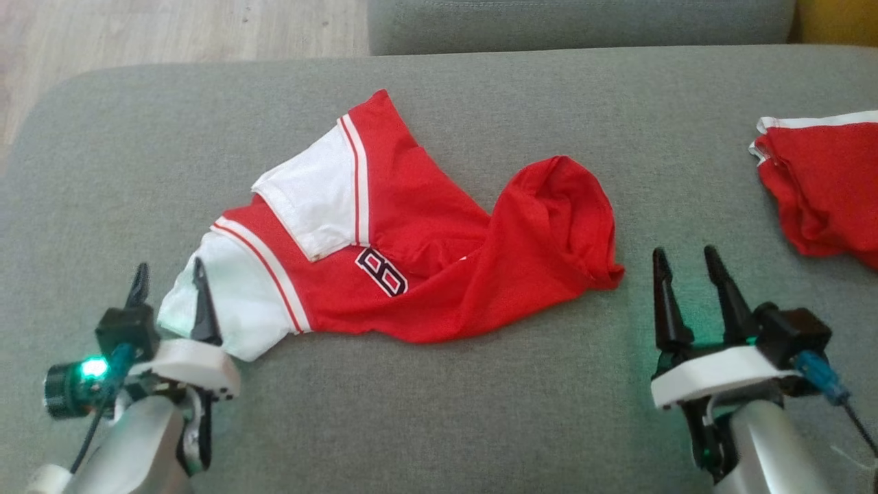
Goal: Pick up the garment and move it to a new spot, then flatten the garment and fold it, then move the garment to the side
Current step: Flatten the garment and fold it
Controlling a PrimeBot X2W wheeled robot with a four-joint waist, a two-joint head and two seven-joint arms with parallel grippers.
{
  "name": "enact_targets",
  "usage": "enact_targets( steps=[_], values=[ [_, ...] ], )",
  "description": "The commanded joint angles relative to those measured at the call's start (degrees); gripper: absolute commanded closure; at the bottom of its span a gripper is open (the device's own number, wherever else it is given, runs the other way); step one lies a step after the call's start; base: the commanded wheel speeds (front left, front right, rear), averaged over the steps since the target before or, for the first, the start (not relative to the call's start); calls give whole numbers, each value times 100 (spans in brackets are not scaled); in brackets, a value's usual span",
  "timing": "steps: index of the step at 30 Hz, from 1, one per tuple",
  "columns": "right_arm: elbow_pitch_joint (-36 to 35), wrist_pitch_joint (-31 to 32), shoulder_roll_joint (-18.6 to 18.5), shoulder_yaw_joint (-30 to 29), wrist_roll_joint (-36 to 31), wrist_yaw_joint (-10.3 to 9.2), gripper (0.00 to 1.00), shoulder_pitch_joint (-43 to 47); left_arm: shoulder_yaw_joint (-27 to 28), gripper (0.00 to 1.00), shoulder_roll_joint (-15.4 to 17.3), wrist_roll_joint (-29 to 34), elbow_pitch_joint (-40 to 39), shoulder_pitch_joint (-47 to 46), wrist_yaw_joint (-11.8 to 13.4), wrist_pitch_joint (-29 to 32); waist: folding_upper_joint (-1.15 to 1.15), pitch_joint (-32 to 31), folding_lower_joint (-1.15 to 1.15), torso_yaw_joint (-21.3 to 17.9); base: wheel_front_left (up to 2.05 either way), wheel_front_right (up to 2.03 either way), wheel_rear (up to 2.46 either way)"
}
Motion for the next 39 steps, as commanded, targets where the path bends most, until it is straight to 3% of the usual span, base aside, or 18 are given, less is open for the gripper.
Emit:
enact_targets(
  steps=[1,8,23,24,25,26,33,39],
  values=[
    [40,-58,-21,160,-88,-4,0,-50,177,0,89,93,-282,-201,-6,-65,0,-8,0,47,0,0,0],
    [842,488,-21,195,-646,-4,0,-168,121,0,-116,277,-717,-83,-56,-77,0,33,0,185,0,0,0],
    [1453,1124,-21,163,-2252,-4,0,-976,215,0,-263,460,-839,-109,-213,-78,0,273,0,429,0,0,0],
    [1511,1183,-21,165,-2338,-4,6,-1021,219,0,-275,469,-829,-113,-224,-78,0,280,0,440,0,0,0],
    [1553,1214,-21,167,-2447,-4,79,-1071,222,0,-288,480,-821,-117,-232,-78,0,286,0,449,0,0,0],
    [1576,1219,-21,130,-2532,-4,100,-1125,227,0,-299,491,-815,-120,-240,-78,0,290,0,457,0,0,0],
    [1600,1220,-59,-364,-3125,-4,100,-1540,266,0,-356,553,-743,-132,-296,-78,0,203,0,462,0,0,0],
    [1603,1264,-350,-535,-3326,-4,100,-1993,290,0,-451,606,-722,-152,-340,-78,0,151,0,508,0,0,0]
  ],
)
